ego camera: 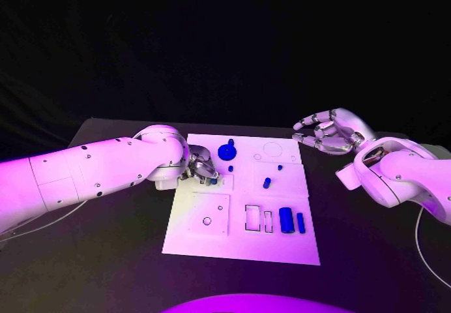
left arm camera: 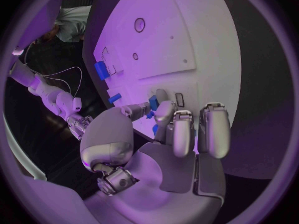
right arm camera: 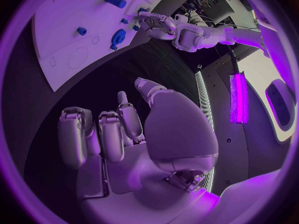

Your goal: Assemble the parts on the task board

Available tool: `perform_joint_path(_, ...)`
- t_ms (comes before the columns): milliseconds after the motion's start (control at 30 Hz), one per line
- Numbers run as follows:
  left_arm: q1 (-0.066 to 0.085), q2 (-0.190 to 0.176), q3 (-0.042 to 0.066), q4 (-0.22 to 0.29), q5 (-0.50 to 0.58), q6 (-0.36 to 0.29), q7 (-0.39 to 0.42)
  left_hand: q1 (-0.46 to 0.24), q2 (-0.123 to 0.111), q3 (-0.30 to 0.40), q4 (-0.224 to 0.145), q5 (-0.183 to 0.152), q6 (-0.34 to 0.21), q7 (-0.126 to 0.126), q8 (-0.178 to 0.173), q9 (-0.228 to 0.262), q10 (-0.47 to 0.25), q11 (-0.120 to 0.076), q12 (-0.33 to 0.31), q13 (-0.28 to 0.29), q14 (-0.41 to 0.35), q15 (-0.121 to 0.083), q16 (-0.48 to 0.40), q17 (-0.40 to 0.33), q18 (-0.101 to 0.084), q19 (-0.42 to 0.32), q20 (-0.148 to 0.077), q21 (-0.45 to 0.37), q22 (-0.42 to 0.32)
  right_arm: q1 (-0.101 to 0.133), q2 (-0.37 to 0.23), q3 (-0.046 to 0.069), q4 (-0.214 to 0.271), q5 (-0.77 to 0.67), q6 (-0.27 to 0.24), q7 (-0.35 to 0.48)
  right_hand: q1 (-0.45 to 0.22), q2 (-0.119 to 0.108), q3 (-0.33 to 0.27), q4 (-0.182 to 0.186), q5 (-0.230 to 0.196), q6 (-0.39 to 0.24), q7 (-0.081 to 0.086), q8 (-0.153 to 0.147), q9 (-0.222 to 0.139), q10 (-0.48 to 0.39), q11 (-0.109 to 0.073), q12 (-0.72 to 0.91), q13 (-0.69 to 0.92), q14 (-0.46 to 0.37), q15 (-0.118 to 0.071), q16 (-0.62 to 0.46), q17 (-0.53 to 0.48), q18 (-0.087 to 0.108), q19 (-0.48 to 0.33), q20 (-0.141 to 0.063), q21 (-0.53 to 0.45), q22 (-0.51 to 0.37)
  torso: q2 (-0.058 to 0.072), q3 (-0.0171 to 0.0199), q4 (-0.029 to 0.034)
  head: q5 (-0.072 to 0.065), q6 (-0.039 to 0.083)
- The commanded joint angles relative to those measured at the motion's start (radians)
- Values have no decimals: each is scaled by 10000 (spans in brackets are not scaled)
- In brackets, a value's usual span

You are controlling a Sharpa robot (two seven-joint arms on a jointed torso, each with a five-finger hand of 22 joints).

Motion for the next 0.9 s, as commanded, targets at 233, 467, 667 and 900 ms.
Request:
perform_joint_path(233, -36, 29, -26, -13, 117, 348, 27, -145, 12, -65, 107, 49, 89, -19, 50, -20, 99, -10, 30, 15, 1040, -51, 64, 2633, -155, 40, -56, 63, 57, -8, -7, 0, 21, -16, 122, 64, -36, -28, -6, 69, 42, 4, -37, 36, -10, -14, -43, -31, 160, 642, -76, -61, 976, 165, 49, -66, -45, 1643, 4, 0, -8, 1, -3)
perform_joint_path(467, -36, 22, -26, -20, 113, 402, 27, -156, 32, -75, 128, 51, 97, -24, 54, -23, 100, -14, 28, 11, 1040, -52, 64, 2633, -156, 41, -57, 65, 61, -8, -17, 0, 24, -16, 128, 63, -36, -28, -6, 69, 42, 4, -37, 36, -10, -14, -43, -31, 160, 642, -76, -61, 976, 165, 49, -66, -45, 1643, 1, -5, -3, -3, -15)
perform_joint_path(667, -37, -26, -24, 39, 99, 472, 33, -136, -29, -122, 89, 48, 103, -30, 65, -25, 107, -20, 31, 14, 1040, -56, 64, 2633, -154, 38, -59, 60, 53, -10, -20, 0, 25, -16, 132, 67, -36, -28, -6, 69, 42, 4, -37, 36, -10, -14, -43, -31, 160, 642, -76, -61, 976, 165, 49, -66, -45, 1643, 0, 0, -11, -7, -14)
perform_joint_path(900, -37, -145, 16, 167, 46, 515, 37, -138, -143, -216, 64, 46, 100, -33, 71, -35, 102, -24, 19, -3, 1040, -61, 64, 2633, -153, 37, -64, 56, 50, -14, -38, 0, 36, -16, 132, 67, -36, -28, -6, 69, 42, 4, -37, 36, -10, -14, -43, -31, 160, 642, -76, -61, 976, 165, 49, -66, -45, 1643, 11, 0, -4, -29, -37)
